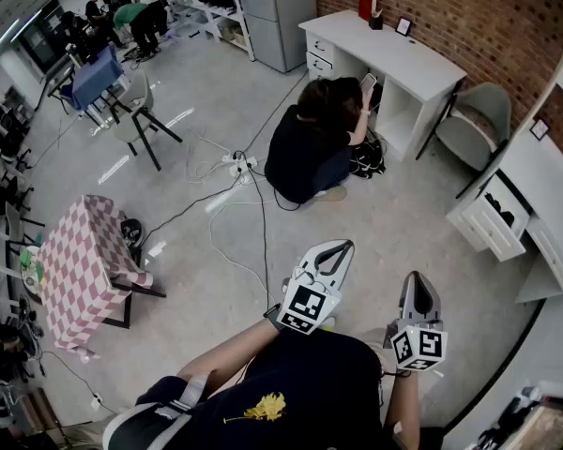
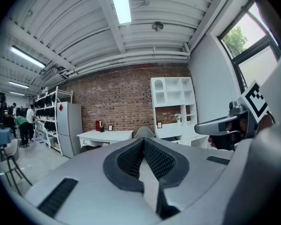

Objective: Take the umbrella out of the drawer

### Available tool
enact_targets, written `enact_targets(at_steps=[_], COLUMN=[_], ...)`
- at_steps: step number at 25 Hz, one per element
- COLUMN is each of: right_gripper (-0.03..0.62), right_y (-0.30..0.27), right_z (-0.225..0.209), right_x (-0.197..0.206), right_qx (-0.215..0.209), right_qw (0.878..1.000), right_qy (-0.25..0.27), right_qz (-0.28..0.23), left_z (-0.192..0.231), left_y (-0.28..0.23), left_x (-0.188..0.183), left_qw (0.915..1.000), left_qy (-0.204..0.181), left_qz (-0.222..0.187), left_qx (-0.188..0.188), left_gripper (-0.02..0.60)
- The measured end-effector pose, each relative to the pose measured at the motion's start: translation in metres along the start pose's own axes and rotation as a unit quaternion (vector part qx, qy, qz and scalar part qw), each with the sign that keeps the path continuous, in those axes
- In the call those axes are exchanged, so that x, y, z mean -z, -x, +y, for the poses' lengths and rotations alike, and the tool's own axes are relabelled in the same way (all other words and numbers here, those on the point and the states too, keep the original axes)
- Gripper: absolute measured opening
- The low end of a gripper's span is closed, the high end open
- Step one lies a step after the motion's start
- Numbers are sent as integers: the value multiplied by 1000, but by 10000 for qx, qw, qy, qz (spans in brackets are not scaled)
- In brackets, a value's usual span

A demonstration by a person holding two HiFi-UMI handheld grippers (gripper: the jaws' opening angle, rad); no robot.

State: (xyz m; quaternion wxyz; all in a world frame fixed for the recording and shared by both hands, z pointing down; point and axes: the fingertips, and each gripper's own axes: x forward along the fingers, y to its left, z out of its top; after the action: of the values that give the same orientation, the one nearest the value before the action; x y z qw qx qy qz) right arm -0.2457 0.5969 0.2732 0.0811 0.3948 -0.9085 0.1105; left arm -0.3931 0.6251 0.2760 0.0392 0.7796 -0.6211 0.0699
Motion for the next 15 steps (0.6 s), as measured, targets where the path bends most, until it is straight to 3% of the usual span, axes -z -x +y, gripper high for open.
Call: enact_targets(at_steps=[3,5,15], right_gripper=[25,25,26], right_y=[-64,-79,-64], right_z=[14,18,-37], right_x=[-11,-19,-30], right_qx=[-245,-294,270], right_qw=[9991,9983,9970], right_qy=[90,149,447], right_qz=[-339,-483,-569], left_z=[54,64,15], left_y=[-16,-24,-84], left_x=[-6,-14,-19], left_qw=[9990,9984,9981], left_qy=[-308,-428,-469], left_qz=[-194,-259,-250], left_qx=[-246,-257,296], left_gripper=[20,20,20])
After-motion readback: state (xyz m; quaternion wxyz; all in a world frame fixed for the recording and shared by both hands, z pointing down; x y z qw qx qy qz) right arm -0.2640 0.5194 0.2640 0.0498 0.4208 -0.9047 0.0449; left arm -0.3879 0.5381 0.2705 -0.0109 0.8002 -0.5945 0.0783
